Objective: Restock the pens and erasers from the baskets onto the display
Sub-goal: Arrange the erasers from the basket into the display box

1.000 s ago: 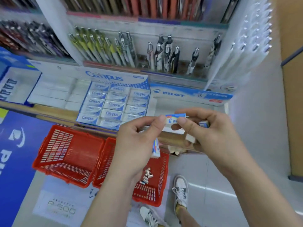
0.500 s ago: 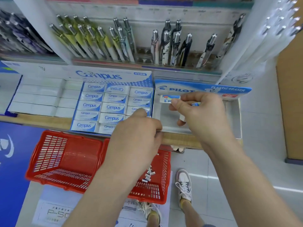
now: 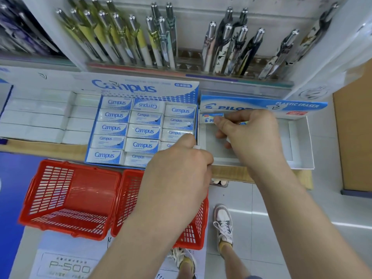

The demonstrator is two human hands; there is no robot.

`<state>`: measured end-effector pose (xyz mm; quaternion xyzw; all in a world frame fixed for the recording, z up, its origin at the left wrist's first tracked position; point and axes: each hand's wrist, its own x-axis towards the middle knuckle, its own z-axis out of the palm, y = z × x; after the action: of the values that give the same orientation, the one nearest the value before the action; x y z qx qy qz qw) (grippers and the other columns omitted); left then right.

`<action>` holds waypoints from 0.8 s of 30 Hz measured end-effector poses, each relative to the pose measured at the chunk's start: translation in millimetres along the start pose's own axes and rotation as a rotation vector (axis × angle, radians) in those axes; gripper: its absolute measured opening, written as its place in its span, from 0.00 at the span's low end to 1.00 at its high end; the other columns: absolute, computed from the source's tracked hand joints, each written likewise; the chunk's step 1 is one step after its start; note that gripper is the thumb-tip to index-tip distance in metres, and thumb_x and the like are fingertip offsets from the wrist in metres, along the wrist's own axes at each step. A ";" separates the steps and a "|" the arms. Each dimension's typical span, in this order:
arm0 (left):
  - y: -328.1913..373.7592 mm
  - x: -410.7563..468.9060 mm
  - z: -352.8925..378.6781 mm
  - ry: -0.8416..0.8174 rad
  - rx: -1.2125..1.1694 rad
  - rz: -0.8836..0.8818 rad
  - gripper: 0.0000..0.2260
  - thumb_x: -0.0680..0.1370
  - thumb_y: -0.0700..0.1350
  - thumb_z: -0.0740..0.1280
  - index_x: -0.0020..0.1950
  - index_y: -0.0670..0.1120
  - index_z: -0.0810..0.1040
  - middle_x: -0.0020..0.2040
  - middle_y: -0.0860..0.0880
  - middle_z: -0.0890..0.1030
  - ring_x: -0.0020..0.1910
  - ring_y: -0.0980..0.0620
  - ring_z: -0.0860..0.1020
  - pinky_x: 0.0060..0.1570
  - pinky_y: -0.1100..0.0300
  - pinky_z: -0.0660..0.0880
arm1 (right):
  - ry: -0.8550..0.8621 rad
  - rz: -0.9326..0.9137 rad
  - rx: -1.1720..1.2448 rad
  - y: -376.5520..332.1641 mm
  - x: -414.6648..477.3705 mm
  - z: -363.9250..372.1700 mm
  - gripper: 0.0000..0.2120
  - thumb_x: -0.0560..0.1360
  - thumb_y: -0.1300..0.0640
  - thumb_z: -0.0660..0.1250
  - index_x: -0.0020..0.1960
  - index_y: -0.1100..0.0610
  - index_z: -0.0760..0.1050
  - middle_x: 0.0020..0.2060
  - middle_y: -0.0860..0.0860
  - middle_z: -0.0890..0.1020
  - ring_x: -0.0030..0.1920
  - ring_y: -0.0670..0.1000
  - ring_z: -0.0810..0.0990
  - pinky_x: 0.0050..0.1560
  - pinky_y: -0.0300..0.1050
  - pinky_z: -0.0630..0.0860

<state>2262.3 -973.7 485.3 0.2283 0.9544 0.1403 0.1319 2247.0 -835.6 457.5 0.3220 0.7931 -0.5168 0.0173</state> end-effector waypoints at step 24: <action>2.6 -0.3 -18.9 -0.088 -0.425 -0.243 0.20 0.72 0.52 0.70 0.62 0.67 0.73 0.45 0.58 0.80 0.41 0.59 0.77 0.47 0.63 0.73 | -0.056 -0.117 -0.209 1.1 -2.7 -18.6 0.09 0.73 0.47 0.70 0.41 0.52 0.81 0.33 0.44 0.80 0.36 0.45 0.77 0.37 0.42 0.72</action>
<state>2257.6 -975.6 503.7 0.0849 0.9171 0.3110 0.2344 2255.4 -821.2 466.3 0.2569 0.8593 -0.4403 0.0425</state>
